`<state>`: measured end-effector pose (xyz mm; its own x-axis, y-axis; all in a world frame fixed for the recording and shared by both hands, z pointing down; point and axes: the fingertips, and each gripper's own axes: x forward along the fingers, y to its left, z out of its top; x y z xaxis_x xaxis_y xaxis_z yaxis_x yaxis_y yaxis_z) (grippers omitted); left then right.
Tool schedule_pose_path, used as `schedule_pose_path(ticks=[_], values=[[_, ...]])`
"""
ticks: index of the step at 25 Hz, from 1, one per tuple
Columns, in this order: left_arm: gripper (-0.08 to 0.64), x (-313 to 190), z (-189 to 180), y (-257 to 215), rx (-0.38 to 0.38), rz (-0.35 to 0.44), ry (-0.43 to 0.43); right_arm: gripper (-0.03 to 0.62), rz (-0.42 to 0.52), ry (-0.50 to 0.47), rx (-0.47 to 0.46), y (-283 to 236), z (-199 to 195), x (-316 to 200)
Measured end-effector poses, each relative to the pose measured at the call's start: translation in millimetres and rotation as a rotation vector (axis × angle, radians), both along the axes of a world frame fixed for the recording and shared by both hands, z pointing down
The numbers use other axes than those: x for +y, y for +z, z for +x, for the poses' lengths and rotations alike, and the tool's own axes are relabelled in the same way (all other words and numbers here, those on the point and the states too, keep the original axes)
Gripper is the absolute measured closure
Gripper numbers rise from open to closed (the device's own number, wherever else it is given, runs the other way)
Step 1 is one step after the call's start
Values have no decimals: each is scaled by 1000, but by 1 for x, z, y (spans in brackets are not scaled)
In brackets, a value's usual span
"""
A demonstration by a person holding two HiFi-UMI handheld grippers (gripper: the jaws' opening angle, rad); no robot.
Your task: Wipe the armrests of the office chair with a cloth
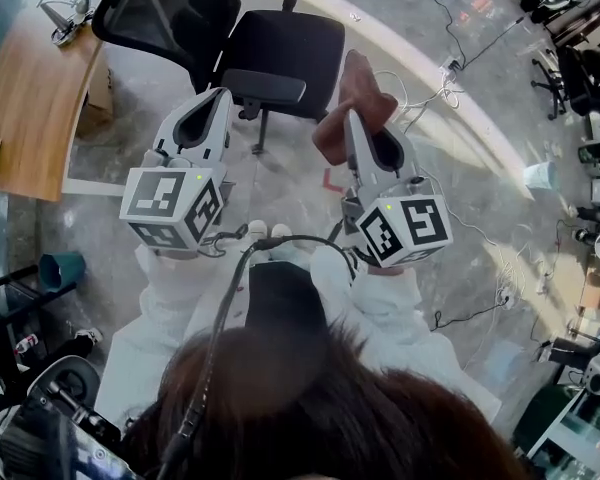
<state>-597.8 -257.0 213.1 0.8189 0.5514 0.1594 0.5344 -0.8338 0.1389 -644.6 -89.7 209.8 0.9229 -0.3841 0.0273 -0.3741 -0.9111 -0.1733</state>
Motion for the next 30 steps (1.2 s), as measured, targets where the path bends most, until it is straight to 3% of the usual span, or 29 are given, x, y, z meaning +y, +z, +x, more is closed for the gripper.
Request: schedule_pose_path(ticks=[7, 12, 16, 24, 30], values=[[558, -22, 9, 40, -97, -3, -77, 565, -4, -36, -83, 34, 23, 16], [558, -39, 37, 69, -148, 1, -117, 565, -59, -118, -159, 74, 74, -5], [558, -62, 88, 85, -162, -3, -165, 565, -145, -236, -195, 106, 146, -41], [558, -92, 223, 90, -170, -16, -222, 565, -306, -477, -237, 159, 316, -106], [558, -120, 291, 114, -215, -32, -249, 565, -559, -702, -227, 219, 389, -172]])
